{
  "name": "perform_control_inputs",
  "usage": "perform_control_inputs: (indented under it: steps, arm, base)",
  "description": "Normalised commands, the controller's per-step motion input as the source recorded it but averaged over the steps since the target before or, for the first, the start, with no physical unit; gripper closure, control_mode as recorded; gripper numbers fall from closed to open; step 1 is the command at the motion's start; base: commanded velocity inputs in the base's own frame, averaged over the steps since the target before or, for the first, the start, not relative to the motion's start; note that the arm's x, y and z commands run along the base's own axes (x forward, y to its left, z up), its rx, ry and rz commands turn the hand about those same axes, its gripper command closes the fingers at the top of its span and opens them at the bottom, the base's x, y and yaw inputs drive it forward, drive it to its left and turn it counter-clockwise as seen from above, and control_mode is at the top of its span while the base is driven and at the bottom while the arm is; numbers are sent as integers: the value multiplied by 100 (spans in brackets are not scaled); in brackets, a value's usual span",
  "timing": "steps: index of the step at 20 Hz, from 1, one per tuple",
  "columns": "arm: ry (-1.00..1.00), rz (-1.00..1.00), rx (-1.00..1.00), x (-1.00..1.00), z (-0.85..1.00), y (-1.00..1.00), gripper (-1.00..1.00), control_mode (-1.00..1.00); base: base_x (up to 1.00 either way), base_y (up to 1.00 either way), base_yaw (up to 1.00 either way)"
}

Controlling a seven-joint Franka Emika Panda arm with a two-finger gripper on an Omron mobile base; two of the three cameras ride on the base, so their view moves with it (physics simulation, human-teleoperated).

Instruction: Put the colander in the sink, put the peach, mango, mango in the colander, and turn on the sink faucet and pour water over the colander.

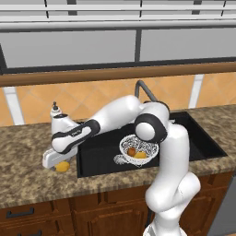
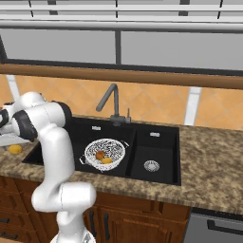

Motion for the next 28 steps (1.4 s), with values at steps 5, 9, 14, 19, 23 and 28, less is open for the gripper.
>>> perform_control_inputs:
  steps: [5, 9, 14, 19, 23, 28]
  arm:
    - [0, 2, 0, -3, -1, -4, -100, -100]
    - [0, 6, 0, -21, 0, -15, -100, -100]
    - [-1, 10, 0, -17, -1, -18, -100, -100]
    - [-5, 4, 0, 0, -5, -1, -100, -100]
    - [-9, 2, 0, 4, -10, 0, -100, -100]
    - [-7, 2, 0, 5, -12, 2, -100, -100]
  base:
    - [0, 0, 0]
    - [0, 0, 0]
    - [0, 0, 0]
    - [0, 0, 0]
    - [0, 0, 0]
    - [0, 0, 0]
